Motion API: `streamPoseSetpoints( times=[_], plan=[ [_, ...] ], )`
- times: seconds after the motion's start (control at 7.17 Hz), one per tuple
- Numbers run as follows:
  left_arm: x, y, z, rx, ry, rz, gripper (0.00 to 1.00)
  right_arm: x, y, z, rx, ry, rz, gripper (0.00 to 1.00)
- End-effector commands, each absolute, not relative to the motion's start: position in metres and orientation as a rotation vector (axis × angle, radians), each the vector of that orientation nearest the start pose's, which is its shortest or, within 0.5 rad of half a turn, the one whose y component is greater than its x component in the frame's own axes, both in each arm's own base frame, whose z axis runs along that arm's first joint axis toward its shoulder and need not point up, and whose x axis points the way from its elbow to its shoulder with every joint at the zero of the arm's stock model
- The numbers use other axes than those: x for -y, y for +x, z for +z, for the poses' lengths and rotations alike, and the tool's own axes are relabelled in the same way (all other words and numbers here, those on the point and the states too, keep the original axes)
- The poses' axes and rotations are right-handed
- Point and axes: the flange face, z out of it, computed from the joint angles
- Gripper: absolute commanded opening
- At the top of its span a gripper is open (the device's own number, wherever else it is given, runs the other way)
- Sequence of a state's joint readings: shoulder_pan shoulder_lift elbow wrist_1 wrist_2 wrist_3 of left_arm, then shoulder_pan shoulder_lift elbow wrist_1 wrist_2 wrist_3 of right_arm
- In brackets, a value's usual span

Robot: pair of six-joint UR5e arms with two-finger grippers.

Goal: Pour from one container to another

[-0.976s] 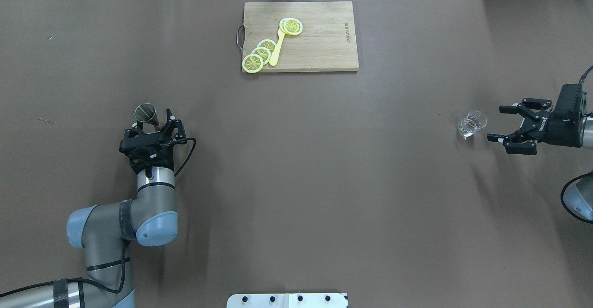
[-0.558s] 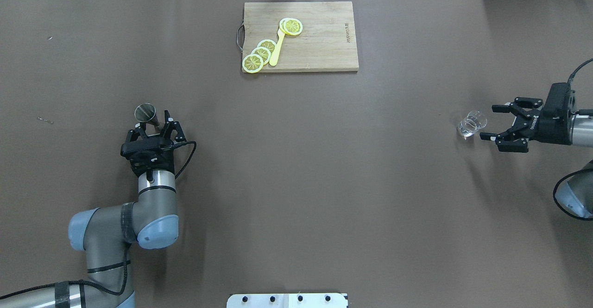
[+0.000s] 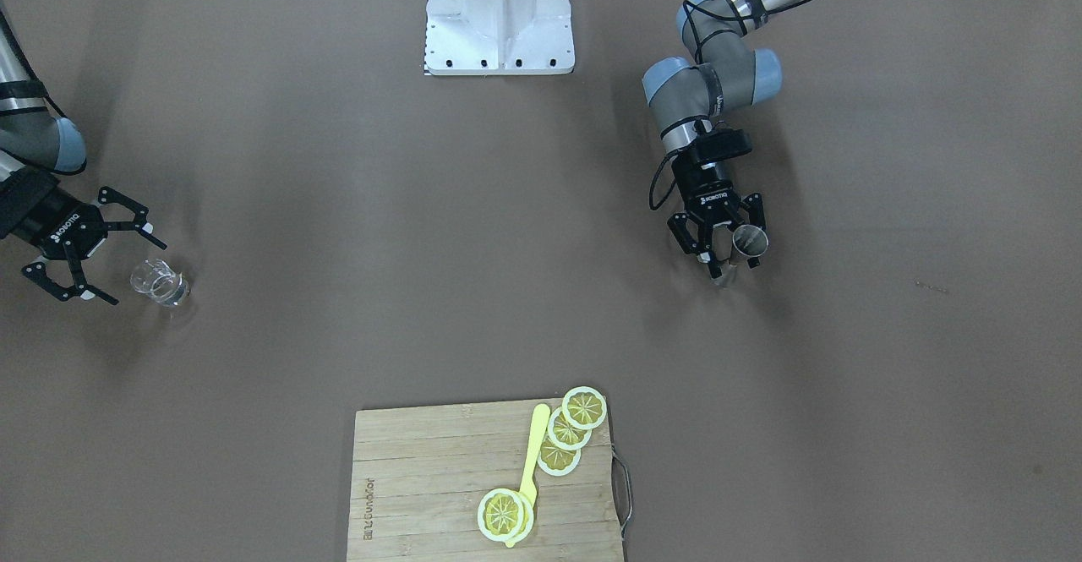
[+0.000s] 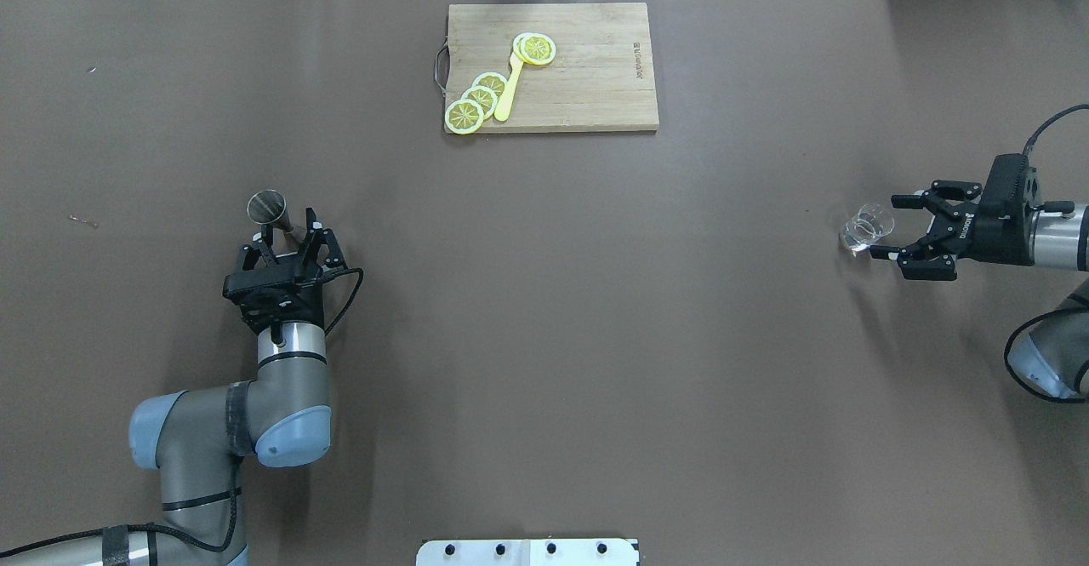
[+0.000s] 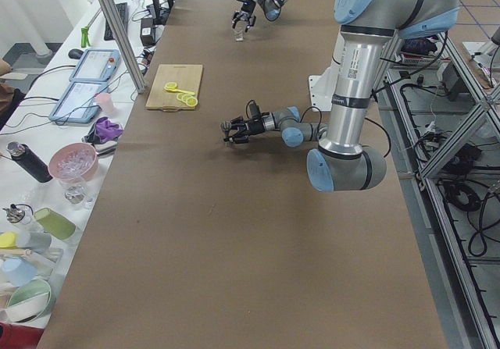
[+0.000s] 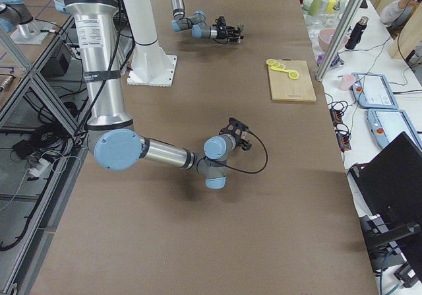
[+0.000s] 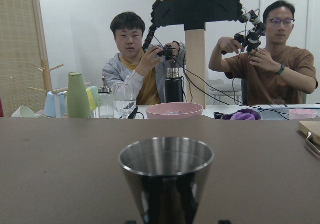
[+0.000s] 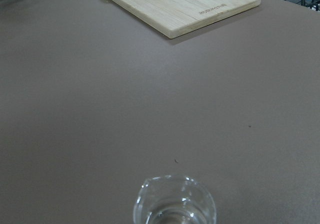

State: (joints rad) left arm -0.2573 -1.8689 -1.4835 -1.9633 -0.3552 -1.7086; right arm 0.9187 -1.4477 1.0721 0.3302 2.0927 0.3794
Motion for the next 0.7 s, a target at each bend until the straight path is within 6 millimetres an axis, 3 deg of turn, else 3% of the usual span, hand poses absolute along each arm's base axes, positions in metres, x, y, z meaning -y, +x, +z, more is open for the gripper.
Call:
streamPoseSetpoints(
  times=[0.0,0.28,0.42,0.56],
  plan=[
    [0.3719,0.5327,0.4627,-0.473,1.223,-0.714,0.63,0.4546,-0.2430,0.6324,1.081,1.136,-0.650,1.00],
    [0.3692,0.5372,0.4676,-0.470,1.222,-0.708,0.58,0.4544,-0.2430,0.6324,1.064,1.157,-0.679,1.00],
    [0.3691,0.5368,0.4718,-0.463,1.221,-0.704,0.49,0.4550,-0.2435,0.6317,1.057,1.167,-0.691,1.00],
    [0.3698,0.5360,0.4708,-0.466,1.222,-0.707,0.47,0.4583,-0.2460,0.6284,1.058,1.174,-0.693,1.00]
  ],
)
